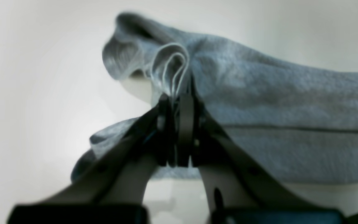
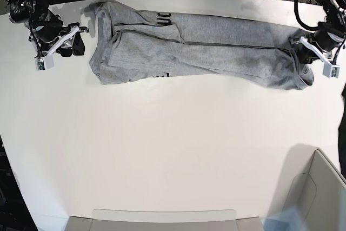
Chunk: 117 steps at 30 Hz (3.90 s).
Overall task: Fold the T-shirt properly
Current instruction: 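Grasp the strip ends with both grippers and push them inward, then fold the strip end held by the left gripper over toward the right gripper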
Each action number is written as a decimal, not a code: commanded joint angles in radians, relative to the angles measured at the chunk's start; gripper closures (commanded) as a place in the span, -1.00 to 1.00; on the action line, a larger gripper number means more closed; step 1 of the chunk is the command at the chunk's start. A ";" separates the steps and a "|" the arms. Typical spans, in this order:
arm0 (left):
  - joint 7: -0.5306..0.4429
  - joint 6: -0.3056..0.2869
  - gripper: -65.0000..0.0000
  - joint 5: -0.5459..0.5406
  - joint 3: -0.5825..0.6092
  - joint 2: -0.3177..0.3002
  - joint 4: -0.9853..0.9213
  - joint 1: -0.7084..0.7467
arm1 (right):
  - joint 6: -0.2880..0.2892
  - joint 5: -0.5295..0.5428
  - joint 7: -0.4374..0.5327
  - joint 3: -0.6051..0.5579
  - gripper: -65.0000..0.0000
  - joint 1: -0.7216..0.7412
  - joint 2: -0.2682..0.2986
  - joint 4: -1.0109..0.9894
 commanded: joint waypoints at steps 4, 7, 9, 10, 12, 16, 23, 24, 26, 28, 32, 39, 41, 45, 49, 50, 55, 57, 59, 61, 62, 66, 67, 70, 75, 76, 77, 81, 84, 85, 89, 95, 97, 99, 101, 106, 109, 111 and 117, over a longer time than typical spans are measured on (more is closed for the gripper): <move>-0.004 -0.001 1.00 -0.019 0.048 0.053 0.124 0.030 | 0.004 0.010 0.013 0.008 0.25 -0.002 0.013 0.017; -0.005 0.000 1.00 -0.019 0.104 0.090 0.140 0.049 | 0.004 0.010 0.013 0.003 0.25 -0.002 0.013 0.016; -0.008 0.007 1.00 -0.019 0.153 0.112 0.141 0.049 | 0.004 0.010 0.013 0.002 0.25 -0.001 0.013 0.016; -0.008 0.008 1.00 -0.019 0.170 0.122 0.143 0.049 | 0.004 0.010 0.013 0.002 0.25 -0.001 0.013 0.016; -0.008 0.008 1.00 -0.019 0.206 0.153 0.146 0.049 | 0.004 0.010 0.013 0.002 0.25 0.005 0.013 0.016; -0.010 0.010 1.00 -0.019 0.276 0.199 0.161 0.050 | 0.004 0.010 0.013 0.003 0.25 0.005 0.013 0.016; -0.013 0.010 1.00 -0.017 0.352 0.280 0.163 0.047 | 0.004 0.010 0.013 0.002 0.25 0.005 0.013 0.016; -0.013 0.011 1.00 -0.016 0.363 0.286 0.163 0.047 | 0.004 0.010 0.013 0.002 0.25 0.005 0.013 0.016; -0.015 0.039 1.00 -0.016 0.383 0.306 0.163 0.049 | 0.004 0.010 0.013 0.002 0.25 0.005 0.013 0.016; -0.016 0.080 1.00 -0.016 0.406 0.320 0.163 0.049 | 0.004 0.010 0.013 0.002 0.25 0.005 0.013 0.016; -0.053 0.145 1.00 -0.016 0.477 0.354 0.163 0.050 | 0.004 0.010 0.013 0.002 0.25 0.005 0.013 0.016; -0.077 0.217 1.00 0.018 0.558 0.389 0.158 0.050 | 0.004 0.010 0.013 0.002 0.25 0.002 0.013 0.016; -0.081 0.217 1.00 0.066 0.596 0.389 0.158 0.050 | 0.004 0.010 0.013 0.002 0.25 -0.001 0.013 0.016; -0.128 0.218 1.00 0.138 0.667 0.389 0.157 0.052 | 0.004 0.010 0.013 0.000 0.25 -0.002 0.013 0.014; -0.151 0.218 1.00 0.207 0.707 0.389 0.155 0.052 | 0.004 0.010 0.013 0.000 0.25 -0.002 0.011 0.014; -0.151 0.218 1.00 0.211 0.716 0.389 0.155 0.052 | 0.004 0.010 0.013 0.000 0.25 -0.002 0.011 0.014; -0.147 0.220 0.74 0.202 0.727 0.389 0.160 0.072 | 0.004 0.010 0.013 0.000 0.25 -0.002 0.011 0.014; -0.148 0.220 0.63 0.182 0.727 0.389 0.161 0.093 | 0.004 0.010 0.013 0.002 0.25 0.001 0.011 0.014; -0.153 0.220 0.64 0.133 0.720 0.385 0.163 0.096 | 0.003 0.010 0.015 0.002 0.25 0.002 0.011 0.014; -0.153 0.218 0.66 0.072 0.716 0.382 0.163 0.096 | 0.003 0.010 0.018 0.002 0.25 0.004 -0.004 0.014; -0.153 0.217 0.66 0.041 0.716 0.368 0.163 0.095 | 0.004 0.010 0.020 0.005 0.25 0.005 -0.013 0.014; -0.157 0.211 0.67 -0.022 0.702 0.342 0.163 0.092 | 0.004 0.010 0.020 0.005 0.25 0.025 -0.024 0.014; -0.157 0.195 0.67 -0.036 0.690 0.342 0.163 0.092 | 0.004 0.010 0.020 0.003 0.25 0.027 -0.024 0.014; -0.157 0.097 0.67 -0.082 0.622 0.340 0.158 0.078 | 0.004 0.011 0.021 0.005 0.25 0.038 -0.032 0.014; -0.157 0.037 0.67 -0.137 0.461 0.342 0.149 0.072 | 0.004 0.018 0.021 0.023 0.24 0.050 -0.058 0.016; -0.156 0.036 0.67 -0.134 0.427 0.337 0.144 0.072 | 0.004 0.048 0.021 0.034 0.24 0.055 -0.068 0.011; -0.154 0.036 0.67 -0.134 0.404 0.337 0.137 0.072 | 0.004 0.085 0.021 0.043 0.24 0.058 -0.076 0.010; -0.143 0.036 0.67 -0.135 0.354 0.319 0.106 0.072 | 0.004 0.328 0.015 0.082 0.21 0.056 -0.074 -0.066; -0.143 0.034 0.67 -0.139 0.354 0.316 0.083 0.072 | 0.006 0.479 0.013 0.091 0.08 0.059 -0.073 -0.179; -0.143 0.034 0.67 -0.139 0.354 0.316 0.080 0.072 | 0.006 0.512 0.013 0.091 0.05 0.061 -0.074 -0.211; -0.143 0.030 0.67 -0.139 0.354 0.316 0.066 0.072 | 0.038 0.541 0.013 0.085 0.03 0.059 -0.082 -0.297; -0.147 0.030 0.67 -0.139 0.354 0.316 0.045 0.072 | 0.150 0.541 -0.082 0.085 0.03 0.099 -0.107 -0.454; -0.148 0.028 0.67 -0.139 0.354 0.316 0.040 0.072 | 0.152 0.530 -0.085 0.085 0.03 0.117 -0.127 -0.521; -0.150 0.028 0.67 -0.139 0.354 0.316 0.040 0.070 | 0.153 0.493 -0.082 0.085 0.03 0.124 -0.131 -0.546; -0.151 0.028 0.67 -0.139 0.354 0.316 0.040 0.070 | 0.153 0.455 -0.080 0.085 0.03 0.125 -0.148 -0.544; -0.153 0.028 0.67 -0.135 0.354 0.316 0.040 0.070 | 0.153 0.433 -0.080 0.057 0.03 0.127 -0.156 -0.512; -0.153 0.028 0.67 -0.134 0.354 0.316 0.040 0.070 | 0.153 0.432 -0.080 -0.018 0.03 0.154 -0.157 -0.518; -0.153 0.028 0.67 -0.134 0.354 0.317 0.040 0.070 | 0.153 0.424 -0.074 -0.061 0.03 0.163 -0.170 -0.527; -0.153 0.028 0.67 -0.135 0.352 0.316 0.040 0.070 | 0.149 0.298 0.020 -0.172 0.03 0.177 -0.194 -0.524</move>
